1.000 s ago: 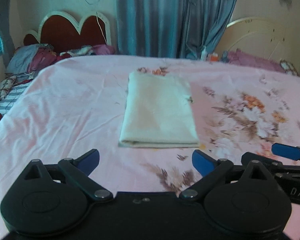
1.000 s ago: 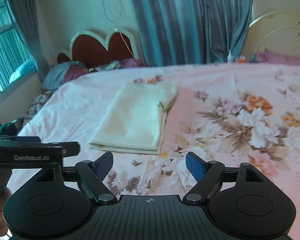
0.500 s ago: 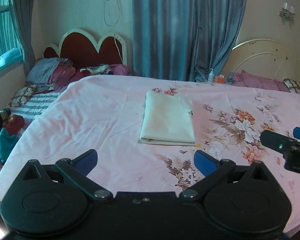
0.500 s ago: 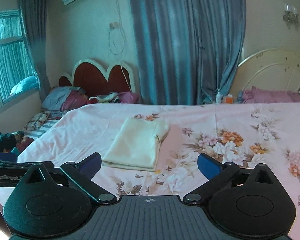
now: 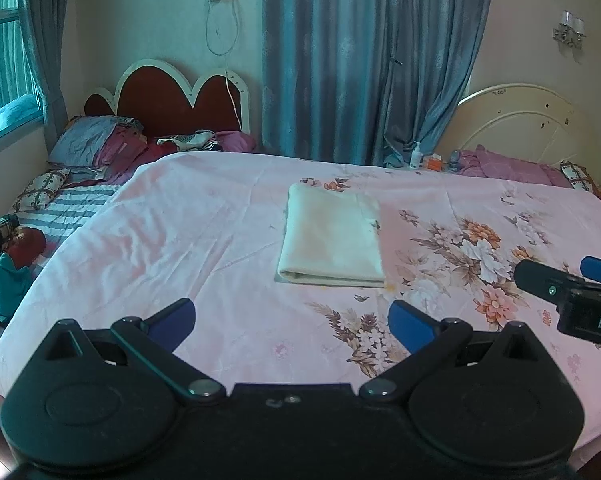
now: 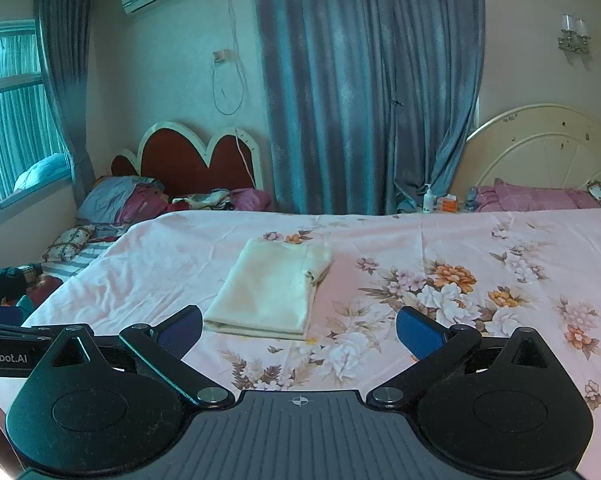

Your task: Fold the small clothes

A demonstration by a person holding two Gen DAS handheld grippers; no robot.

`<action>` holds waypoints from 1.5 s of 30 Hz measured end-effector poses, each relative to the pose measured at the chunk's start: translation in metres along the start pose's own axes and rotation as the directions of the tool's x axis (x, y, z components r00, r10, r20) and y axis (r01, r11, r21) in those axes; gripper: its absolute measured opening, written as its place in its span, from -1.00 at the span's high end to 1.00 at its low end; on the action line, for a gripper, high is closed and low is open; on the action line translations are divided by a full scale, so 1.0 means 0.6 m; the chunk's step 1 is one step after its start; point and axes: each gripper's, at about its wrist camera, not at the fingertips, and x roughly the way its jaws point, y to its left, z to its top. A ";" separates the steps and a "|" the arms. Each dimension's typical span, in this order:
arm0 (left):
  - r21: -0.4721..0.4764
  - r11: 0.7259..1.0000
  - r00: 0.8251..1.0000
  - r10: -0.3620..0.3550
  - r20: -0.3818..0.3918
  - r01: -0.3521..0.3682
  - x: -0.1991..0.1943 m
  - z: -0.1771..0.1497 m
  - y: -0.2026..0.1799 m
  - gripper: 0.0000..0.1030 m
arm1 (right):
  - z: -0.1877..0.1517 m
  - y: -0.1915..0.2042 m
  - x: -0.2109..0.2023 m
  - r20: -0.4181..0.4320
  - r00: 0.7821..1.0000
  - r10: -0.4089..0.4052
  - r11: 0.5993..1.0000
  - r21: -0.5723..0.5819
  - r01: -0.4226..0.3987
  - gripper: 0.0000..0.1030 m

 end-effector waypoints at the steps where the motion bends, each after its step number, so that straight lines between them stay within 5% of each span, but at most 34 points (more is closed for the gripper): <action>1: -0.001 1.000 1.000 -0.003 -0.002 0.003 0.000 0.000 0.000 -0.99 | -0.001 0.000 -0.001 0.002 1.000 -0.002 1.000 -0.001 0.002 -0.98; 45: -0.010 1.000 1.000 -0.006 -0.022 0.006 0.013 -0.001 0.013 -0.99 | -0.004 0.028 0.014 -0.013 1.000 -0.003 1.000 -0.001 0.003 -0.98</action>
